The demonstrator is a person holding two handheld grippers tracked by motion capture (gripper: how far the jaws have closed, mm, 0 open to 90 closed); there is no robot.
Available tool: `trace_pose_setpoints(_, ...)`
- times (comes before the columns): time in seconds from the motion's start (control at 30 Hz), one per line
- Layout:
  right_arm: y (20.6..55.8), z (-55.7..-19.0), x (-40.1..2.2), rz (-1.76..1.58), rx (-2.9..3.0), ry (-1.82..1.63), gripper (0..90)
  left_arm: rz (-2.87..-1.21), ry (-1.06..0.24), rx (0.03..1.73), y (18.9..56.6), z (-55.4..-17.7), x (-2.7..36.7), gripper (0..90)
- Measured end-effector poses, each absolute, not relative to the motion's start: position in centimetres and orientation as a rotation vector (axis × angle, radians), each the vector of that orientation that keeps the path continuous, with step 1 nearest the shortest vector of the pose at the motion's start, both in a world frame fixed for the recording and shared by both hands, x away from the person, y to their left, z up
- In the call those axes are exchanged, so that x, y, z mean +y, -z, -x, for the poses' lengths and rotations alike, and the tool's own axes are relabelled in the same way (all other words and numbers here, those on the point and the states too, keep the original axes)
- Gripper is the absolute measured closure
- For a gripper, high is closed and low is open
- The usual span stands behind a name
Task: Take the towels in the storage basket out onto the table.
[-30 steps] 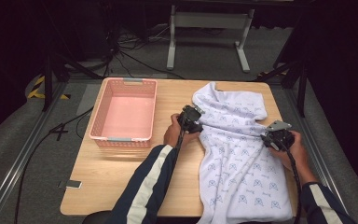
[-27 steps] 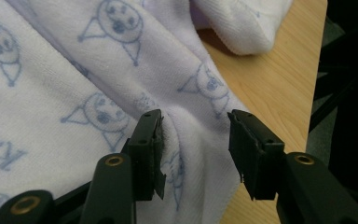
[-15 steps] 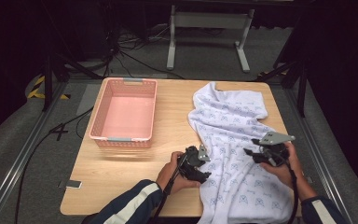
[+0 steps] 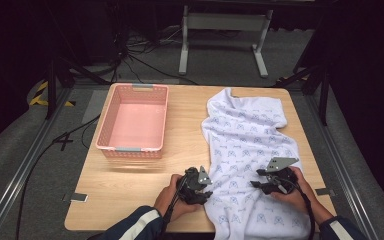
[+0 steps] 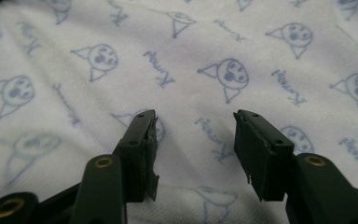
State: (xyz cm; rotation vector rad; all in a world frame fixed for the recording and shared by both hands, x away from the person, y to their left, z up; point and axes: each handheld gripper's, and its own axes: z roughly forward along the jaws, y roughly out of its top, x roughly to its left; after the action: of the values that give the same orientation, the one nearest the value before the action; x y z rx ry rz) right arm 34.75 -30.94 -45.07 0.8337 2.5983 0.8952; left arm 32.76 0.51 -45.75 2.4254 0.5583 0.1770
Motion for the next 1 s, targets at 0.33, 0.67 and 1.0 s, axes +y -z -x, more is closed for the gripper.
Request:
trace_pose_setpoints(0.33, 44.1, -30.1, -30.4, -0.707, 2.693, -0.964, 48.9, -2.456, -0.131, 0.591, 45.5, -29.6, 5.1, 59.3)
trace_pose_setpoints(0.67, 42.6, -34.2, -38.2, -0.946, 2.346, -0.847, 67.5, -2.305, -0.266, 0.58, 44.2, -35.1, 1.0, 48.1)
trace_pose_setpoints(1.0, 45.1, -33.8, -37.9, -1.008, 2.51, -0.919, 54.8, -2.399, -0.199, 0.565, 45.9, -35.8, 1.1, 50.5)
